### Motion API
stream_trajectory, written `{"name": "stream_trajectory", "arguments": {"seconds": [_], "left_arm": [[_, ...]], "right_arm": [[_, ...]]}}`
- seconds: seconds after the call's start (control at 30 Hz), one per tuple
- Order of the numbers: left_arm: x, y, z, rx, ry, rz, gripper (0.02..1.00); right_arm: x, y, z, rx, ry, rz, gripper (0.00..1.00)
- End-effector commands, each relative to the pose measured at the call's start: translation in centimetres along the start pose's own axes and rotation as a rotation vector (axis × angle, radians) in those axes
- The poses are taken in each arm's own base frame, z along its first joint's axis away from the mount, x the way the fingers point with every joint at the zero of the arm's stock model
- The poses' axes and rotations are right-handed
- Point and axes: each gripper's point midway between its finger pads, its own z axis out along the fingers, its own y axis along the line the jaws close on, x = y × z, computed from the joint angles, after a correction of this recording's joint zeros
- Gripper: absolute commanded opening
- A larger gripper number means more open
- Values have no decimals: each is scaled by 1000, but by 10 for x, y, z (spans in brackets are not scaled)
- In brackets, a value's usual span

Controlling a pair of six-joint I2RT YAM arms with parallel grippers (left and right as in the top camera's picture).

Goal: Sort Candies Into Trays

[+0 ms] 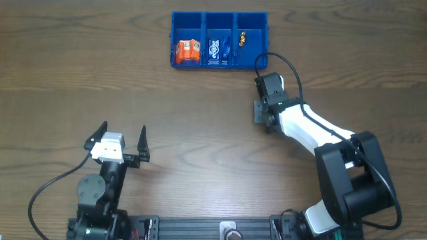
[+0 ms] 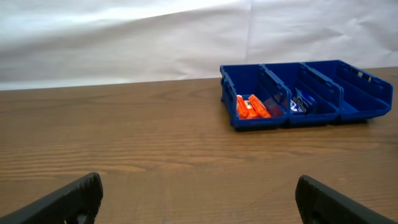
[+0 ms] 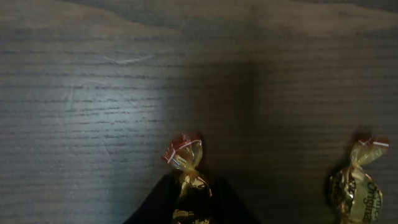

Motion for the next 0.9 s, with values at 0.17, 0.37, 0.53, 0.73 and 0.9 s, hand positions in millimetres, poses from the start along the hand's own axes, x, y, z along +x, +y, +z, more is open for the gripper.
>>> {"name": "stream_trajectory", "arguments": {"seconds": [0.17, 0.37, 0.53, 0.73, 0.9], "left_arm": [[16, 1, 1, -6, 51, -11, 998], [16, 1, 1, -6, 51, -11, 998], [16, 1, 1, -6, 51, -11, 998], [16, 1, 1, -6, 51, -11, 998], [16, 1, 1, -6, 51, -11, 998]], "right_arm": [[-15, 2, -12, -24, -50, 35, 143], [-102, 3, -92, -59, -326, 72, 108], [-172, 3, -132, -32, -503, 98, 106], [-224, 24, -109, -34, -569, 53, 106], [-232, 34, -69, -22, -520, 41, 106]]}}
